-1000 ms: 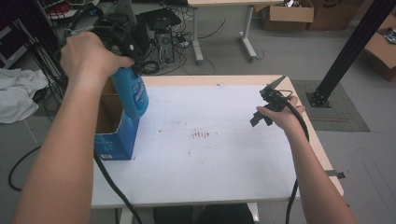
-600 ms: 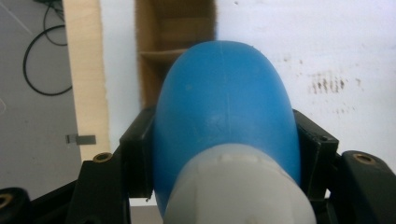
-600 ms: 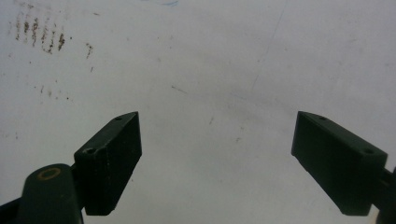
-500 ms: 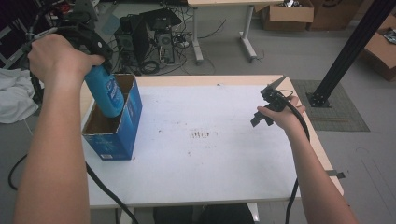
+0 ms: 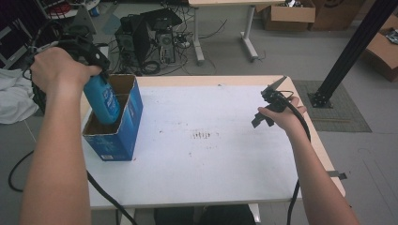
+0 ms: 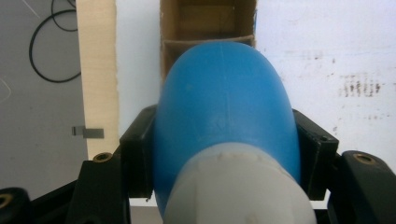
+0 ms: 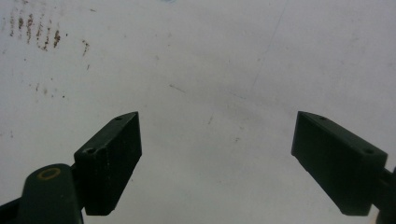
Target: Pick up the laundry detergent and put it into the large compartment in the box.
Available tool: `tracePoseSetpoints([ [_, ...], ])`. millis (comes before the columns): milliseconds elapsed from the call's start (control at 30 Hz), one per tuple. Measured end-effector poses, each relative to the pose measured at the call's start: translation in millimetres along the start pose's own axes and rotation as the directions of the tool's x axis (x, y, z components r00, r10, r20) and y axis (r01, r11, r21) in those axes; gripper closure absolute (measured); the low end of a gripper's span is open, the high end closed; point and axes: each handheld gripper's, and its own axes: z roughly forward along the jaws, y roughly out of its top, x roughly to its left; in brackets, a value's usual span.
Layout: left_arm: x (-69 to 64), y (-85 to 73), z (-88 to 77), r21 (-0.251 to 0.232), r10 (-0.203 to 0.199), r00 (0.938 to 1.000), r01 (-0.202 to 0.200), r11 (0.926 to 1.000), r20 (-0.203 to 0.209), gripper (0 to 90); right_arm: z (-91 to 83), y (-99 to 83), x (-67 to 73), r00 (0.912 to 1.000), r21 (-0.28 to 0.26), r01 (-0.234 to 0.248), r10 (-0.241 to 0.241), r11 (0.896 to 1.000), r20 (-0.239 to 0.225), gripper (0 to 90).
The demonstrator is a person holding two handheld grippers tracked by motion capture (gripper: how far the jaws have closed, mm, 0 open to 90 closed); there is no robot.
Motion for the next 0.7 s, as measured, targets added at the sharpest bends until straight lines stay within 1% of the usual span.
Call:
tracePoseSetpoints([
  [133,2.1,0.6,15.5,0.018,0.006,1.0,-0.006,0.9998,-0.004,38.1,0.2,0.5,-0.1,1.0,0.0,0.0,0.0,1.0,0.002,16.3],
  [267,4.6,0.7,29.8,0.033,0.005,1.0,-0.005,0.9994,0.004,38.1,1.5,0.9,-0.6,1.0,0.005,0.007,-0.007,1.0,0.004,16.3],
  [400,4.5,0.7,48.4,0.054,0.012,0.9999,-0.012,0.9984,0.001,38.1,3.4,1.6,-0.2,1.0,0.006,0.004,-0.004,1.0,0.003,16.3],
  [500,4.6,0.4,59.6,0.067,0.016,0.9998,-0.017,0.9976,0.01,38.1,4.8,1.8,0.4,1.0,0.008,0.004,-0.004,1.0,0.002,16.3],
  [533,4.8,0.2,63.5,0.071,0.017,0.9997,-0.018,0.9973,0.015,38.1,5.3,1.6,-0.2,0.9999,0.007,0.013,-0.013,1.0,0.003,16.3],
  [600,5.3,-0.2,70.8,0.078,0.018,0.9996,-0.02,0.9968,0.021,38.1,5.7,1.7,0.4,1.0,0.008,0.008,-0.008,1.0,0.002,16.3],
  [700,5.3,-0.8,80.7,0.094,0.022,0.9996,-0.024,0.9953,0.014,38.1,6.0,1.3,-1.0,0.9999,0.008,0.012,-0.012,1.0,0.004,16.3],
])
